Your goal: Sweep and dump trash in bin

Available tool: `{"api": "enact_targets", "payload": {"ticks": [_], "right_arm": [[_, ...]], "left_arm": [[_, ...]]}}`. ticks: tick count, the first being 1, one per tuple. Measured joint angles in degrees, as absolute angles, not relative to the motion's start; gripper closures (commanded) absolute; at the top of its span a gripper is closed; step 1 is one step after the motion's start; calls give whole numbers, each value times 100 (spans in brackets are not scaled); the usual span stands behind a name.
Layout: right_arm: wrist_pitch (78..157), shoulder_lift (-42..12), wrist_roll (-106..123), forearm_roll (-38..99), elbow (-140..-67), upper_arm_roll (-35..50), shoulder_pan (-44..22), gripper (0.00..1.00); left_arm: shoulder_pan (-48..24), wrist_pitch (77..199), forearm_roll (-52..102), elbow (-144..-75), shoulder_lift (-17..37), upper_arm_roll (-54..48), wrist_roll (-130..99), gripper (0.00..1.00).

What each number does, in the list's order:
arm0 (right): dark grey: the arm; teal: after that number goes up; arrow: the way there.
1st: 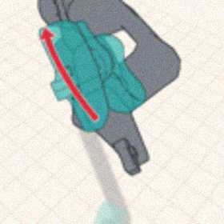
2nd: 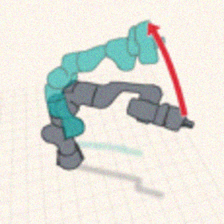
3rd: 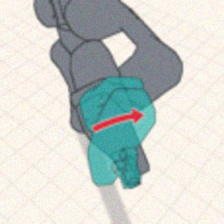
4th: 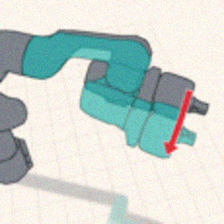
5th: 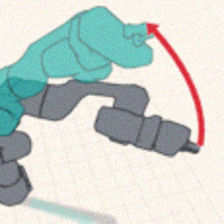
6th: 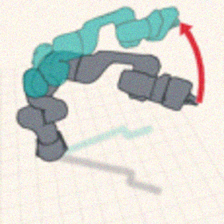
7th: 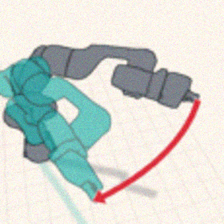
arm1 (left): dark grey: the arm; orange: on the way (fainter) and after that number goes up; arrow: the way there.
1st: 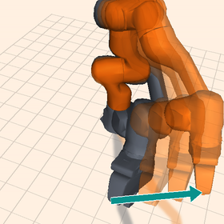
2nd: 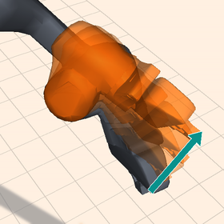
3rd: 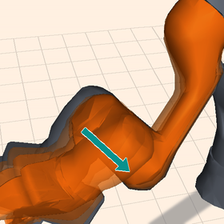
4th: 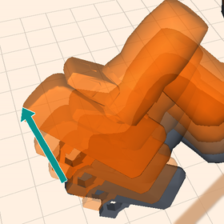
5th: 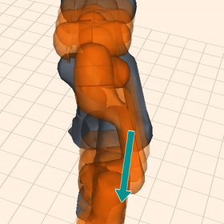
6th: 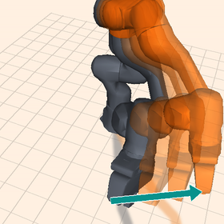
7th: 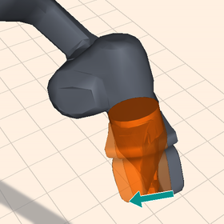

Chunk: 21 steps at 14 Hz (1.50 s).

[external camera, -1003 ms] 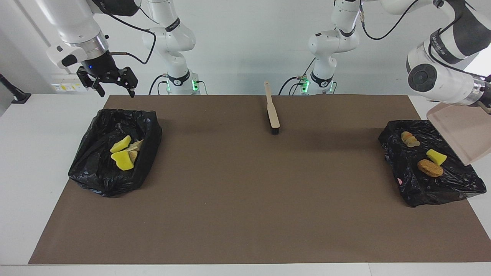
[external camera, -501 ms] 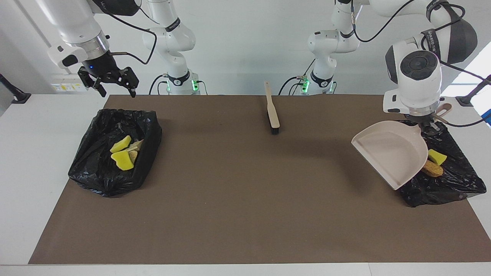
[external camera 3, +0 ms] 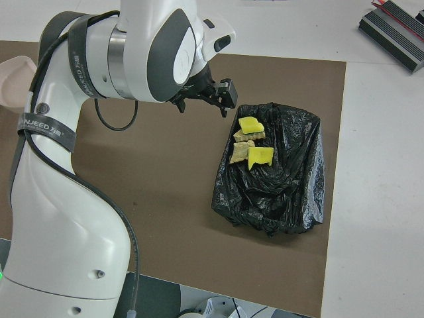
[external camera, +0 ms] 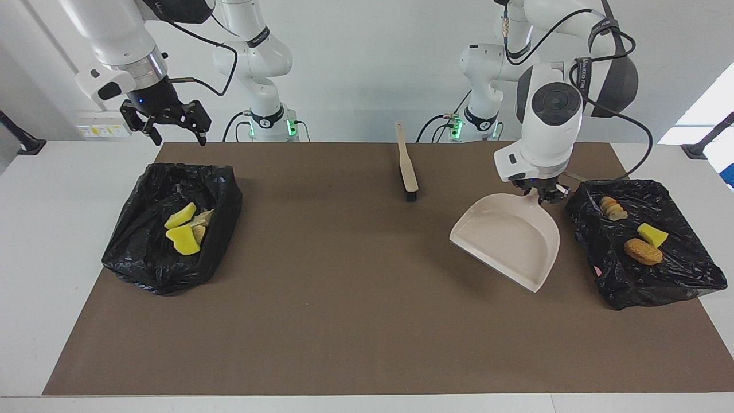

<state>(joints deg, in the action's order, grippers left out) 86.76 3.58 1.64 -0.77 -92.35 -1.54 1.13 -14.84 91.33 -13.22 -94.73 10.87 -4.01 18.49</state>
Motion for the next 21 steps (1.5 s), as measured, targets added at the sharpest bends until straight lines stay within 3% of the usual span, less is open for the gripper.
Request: {"api": "enact_targets", "payload": {"ticks": [3, 11, 21], "right_arm": [[8676, 358, 164, -77, -9235, -154, 113, 0], [8676, 358, 164, -77, -9235, -154, 113, 0], [8676, 358, 164, -77, -9235, -154, 113, 0]], "left_arm": [[-1747, 9147, -868, -9309, 1396, -400, 643, 100], [-2461, 9336, -327, -7947, 2534, -398, -1507, 100], [-2669, 10037, 25, -8059, 2929, -396, -1976, 100]]}}
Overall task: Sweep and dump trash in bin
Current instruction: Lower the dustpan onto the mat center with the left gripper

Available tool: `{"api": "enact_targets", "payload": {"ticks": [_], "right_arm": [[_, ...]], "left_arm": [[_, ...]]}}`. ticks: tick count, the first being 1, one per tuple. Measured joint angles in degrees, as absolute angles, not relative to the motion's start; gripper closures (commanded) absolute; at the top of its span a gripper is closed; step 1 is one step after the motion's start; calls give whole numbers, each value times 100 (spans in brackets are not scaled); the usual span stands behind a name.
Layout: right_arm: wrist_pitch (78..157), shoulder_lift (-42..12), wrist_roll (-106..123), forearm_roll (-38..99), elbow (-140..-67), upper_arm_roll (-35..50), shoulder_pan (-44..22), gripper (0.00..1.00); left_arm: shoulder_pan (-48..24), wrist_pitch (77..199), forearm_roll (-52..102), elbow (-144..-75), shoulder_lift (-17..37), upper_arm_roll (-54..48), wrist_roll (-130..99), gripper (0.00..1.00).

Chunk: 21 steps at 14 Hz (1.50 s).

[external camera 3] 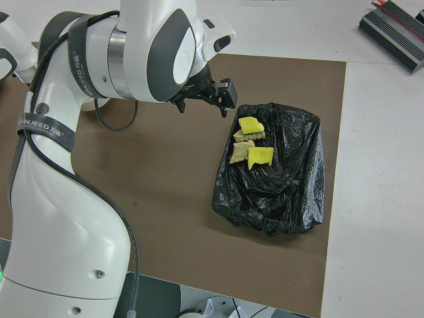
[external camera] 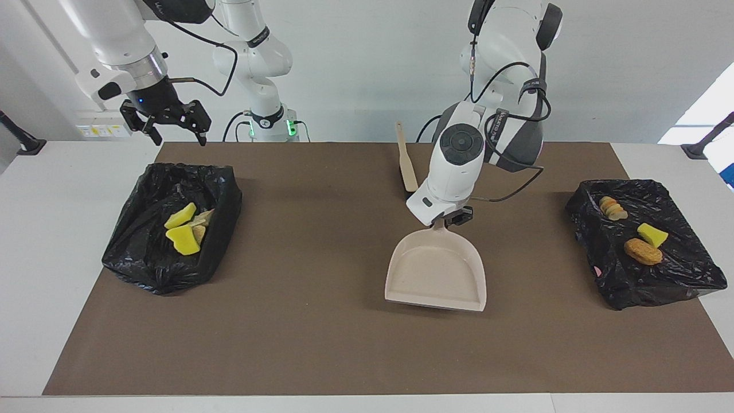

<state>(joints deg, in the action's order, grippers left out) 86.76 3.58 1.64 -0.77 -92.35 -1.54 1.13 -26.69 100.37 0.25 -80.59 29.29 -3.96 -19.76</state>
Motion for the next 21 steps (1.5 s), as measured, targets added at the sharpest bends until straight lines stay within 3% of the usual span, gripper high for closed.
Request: {"api": "enact_targets", "payload": {"ticks": [5, 6, 7, 8, 9, 11, 12, 17, 21], "right_arm": [[8676, 358, 164, -77, -9235, -154, 113, 0], [8676, 358, 164, -77, -9235, -154, 113, 0], [8676, 358, 164, -77, -9235, -154, 113, 0], [8676, 358, 164, -77, -9235, -154, 113, 0], [8676, 358, 164, -77, -9235, -154, 113, 0], [8676, 358, 164, -77, -9235, -154, 113, 0], [8676, 358, 164, -77, -9235, -154, 113, 0], [8676, 358, 162, -77, -9235, -161, 117, 0], [8676, 358, 162, -77, -9235, -152, 113, 0]], "left_arm": [[-2775, 10449, 30, -8138, 3317, -383, -2050, 100], [-2775, 10458, 30, -8136, 3321, -377, -2050, 94], [-2775, 10460, 30, -8127, 3321, -374, -2050, 83], [-2775, 10462, 30, -8123, 3321, -372, -2050, 64], [-2775, 10462, 30, -8123, 3321, -369, -2051, 39], [-2775, 10461, 29, -8122, 3320, -365, -2063, 5], [-2775, 10461, 13, -8121, 3320, -362, -2079, 0], [-2762, 10454, -145, -8077, 3175, -275, -2095, 0], [-2654, 10346, -173, -8525, 2419, -100, -2087, 0]]}}
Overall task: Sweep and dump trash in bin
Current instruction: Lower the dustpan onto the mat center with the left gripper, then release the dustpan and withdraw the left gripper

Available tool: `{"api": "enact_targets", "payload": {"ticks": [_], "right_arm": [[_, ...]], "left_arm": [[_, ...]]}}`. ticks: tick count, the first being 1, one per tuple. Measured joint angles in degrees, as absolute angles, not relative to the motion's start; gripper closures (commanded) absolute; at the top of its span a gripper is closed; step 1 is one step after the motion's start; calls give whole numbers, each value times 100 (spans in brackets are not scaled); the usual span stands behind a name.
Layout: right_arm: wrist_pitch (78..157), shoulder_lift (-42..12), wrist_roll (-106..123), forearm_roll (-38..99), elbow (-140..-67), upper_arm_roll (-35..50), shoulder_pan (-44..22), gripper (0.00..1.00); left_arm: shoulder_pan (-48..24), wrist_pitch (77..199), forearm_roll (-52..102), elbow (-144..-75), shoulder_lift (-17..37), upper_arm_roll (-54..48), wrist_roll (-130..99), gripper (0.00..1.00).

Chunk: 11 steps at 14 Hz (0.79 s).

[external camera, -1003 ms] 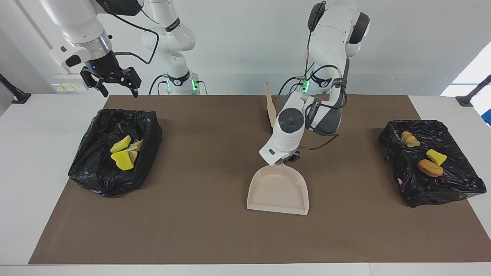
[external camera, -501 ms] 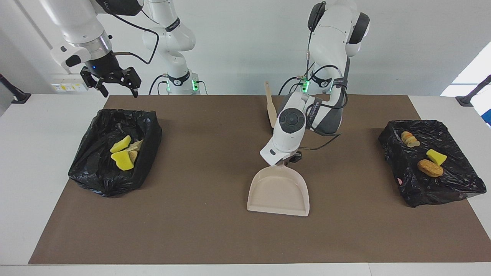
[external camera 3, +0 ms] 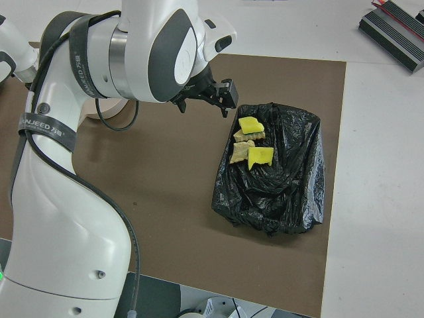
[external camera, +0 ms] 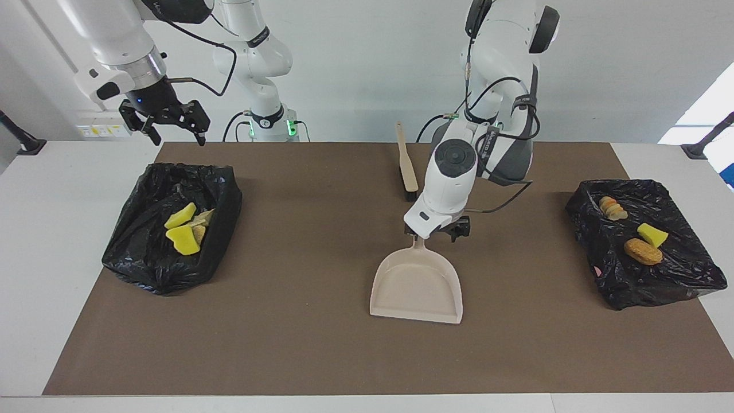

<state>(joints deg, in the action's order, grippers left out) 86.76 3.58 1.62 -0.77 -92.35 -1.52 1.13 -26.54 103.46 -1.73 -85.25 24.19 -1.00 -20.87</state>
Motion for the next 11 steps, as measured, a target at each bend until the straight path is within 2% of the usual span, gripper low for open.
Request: {"api": "enact_targets", "payload": {"ticks": [6, 9, 11], "right_arm": [[8676, 358, 162, -73, -9235, -124, 110, 0], [8676, 358, 162, -73, -9235, -124, 110, 0], [8676, 358, 162, -73, -9235, -124, 110, 0]], "left_arm": [[-1978, 10060, -205, -9459, 947, -53, -1193, 0], [-1429, 9527, -205, -9720, 111, -34, -501, 0], [-1229, 9420, -205, -9782, -210, -27, -252, 0]]}}
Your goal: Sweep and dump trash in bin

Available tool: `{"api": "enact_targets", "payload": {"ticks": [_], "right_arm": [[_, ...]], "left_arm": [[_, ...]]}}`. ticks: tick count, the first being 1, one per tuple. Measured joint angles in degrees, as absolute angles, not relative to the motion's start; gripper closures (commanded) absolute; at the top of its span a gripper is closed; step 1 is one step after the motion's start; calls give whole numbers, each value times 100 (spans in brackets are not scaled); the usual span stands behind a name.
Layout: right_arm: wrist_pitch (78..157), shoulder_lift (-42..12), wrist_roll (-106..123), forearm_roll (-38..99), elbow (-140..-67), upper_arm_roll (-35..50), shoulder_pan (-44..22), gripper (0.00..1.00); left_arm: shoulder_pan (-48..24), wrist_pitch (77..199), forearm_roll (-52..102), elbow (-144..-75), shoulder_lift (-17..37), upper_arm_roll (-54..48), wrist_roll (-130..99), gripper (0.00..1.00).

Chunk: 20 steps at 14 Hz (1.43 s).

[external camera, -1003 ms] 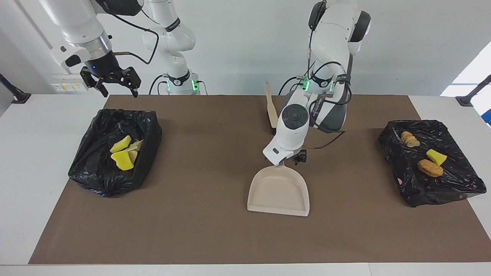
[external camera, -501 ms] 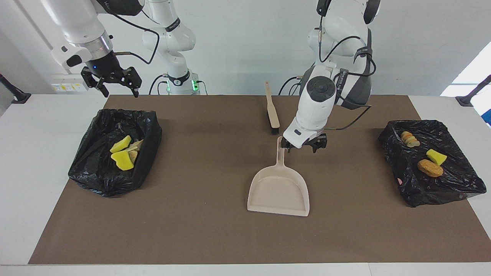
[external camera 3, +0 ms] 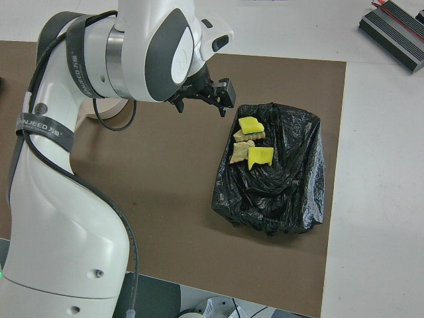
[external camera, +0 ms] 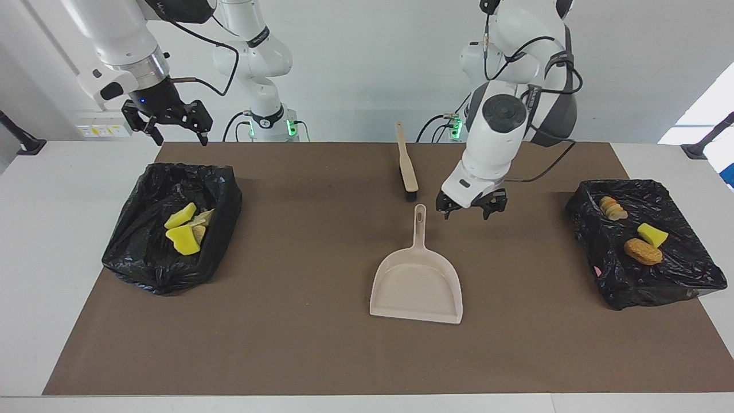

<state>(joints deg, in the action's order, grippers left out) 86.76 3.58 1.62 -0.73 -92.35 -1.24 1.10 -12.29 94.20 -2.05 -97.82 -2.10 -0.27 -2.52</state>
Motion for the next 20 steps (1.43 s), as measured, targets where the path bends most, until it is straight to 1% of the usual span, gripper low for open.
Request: {"api": "enact_targets", "payload": {"ticks": [3, 5, 8, 11, 15, 20], "right_arm": [[8676, 358, 162, -73, -9235, -124, 110, 0], [8676, 358, 162, -72, -9235, -124, 110, 0], [8676, 358, 162, -71, -9235, -124, 110, 0], [8676, 358, 162, -71, -9235, -124, 110, 0], [8676, 358, 162, -71, -9235, -124, 110, 0], [8676, 358, 162, -71, -9235, -124, 110, 0]], "left_arm": [[-1013, 9109, -204, -9759, -479, 18, -104, 0], [-926, 8844, -182, -9524, -546, 52, 38, 0], [-925, 8311, -162, -8912, -442, 99, 266, 0], [-923, 8138, -143, -8595, -233, 230, 349, 0], [-917, 8096, -125, -8461, -154, 376, 361, 0], [-716, 8116, -1, -8393, -158, 409, 372, 0]]}}
